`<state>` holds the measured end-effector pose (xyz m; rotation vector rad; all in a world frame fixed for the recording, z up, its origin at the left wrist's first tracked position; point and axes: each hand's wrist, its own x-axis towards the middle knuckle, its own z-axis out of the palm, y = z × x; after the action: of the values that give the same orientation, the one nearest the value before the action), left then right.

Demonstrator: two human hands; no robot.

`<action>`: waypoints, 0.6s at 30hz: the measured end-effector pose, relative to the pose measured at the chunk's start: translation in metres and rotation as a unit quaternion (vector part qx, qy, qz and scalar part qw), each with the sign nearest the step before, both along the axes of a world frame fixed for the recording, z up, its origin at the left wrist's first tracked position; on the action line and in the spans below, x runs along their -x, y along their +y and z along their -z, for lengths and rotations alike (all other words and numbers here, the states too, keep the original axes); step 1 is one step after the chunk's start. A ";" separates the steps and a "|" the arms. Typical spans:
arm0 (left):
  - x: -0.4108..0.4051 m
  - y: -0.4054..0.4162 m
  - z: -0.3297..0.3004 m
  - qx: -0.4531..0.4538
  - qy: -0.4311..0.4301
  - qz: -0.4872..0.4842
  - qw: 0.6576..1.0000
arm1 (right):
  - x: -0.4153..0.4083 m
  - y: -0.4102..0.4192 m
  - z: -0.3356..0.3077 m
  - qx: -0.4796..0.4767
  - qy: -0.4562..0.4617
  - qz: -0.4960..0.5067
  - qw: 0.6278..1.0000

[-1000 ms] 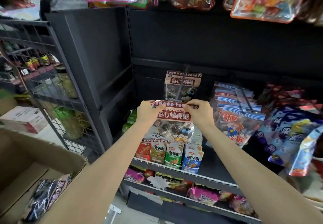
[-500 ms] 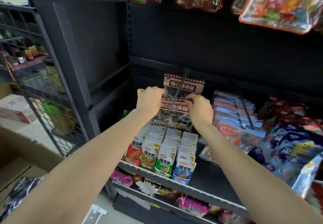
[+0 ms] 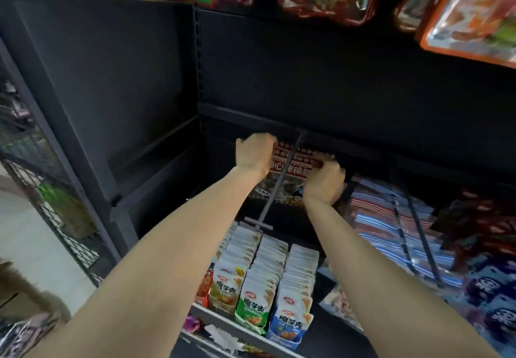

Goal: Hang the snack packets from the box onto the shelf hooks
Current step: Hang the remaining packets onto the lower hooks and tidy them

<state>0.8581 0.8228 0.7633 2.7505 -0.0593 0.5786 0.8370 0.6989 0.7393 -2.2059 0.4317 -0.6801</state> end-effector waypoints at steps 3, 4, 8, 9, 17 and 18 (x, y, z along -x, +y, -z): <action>-0.008 -0.003 0.004 0.020 -0.004 0.013 1.000 | -0.003 -0.001 0.003 0.025 -0.031 -0.018 0.999; -0.007 -0.002 0.005 0.034 -0.002 0.016 0.999 | -0.002 -0.001 0.006 0.042 -0.048 -0.025 0.998; 0.019 0.005 0.015 0.059 -0.033 -0.010 0.998 | 0.024 0.004 0.025 0.065 -0.141 -0.061 0.986; 0.030 0.009 0.019 0.059 -0.049 -0.020 0.997 | 0.032 0.007 0.029 0.046 -0.131 -0.095 0.986; 0.140 0.092 0.052 0.101 -0.028 -0.089 0.991 | 0.093 0.081 0.053 0.007 0.172 -0.425 0.889; 0.156 0.109 0.056 0.102 -0.030 -0.101 0.989 | 0.103 0.100 0.053 0.022 0.164 -0.455 0.875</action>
<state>0.7019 0.9315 0.7074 2.5564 0.2544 0.6794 0.7344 0.7988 0.6866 -2.2324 -0.4746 0.2033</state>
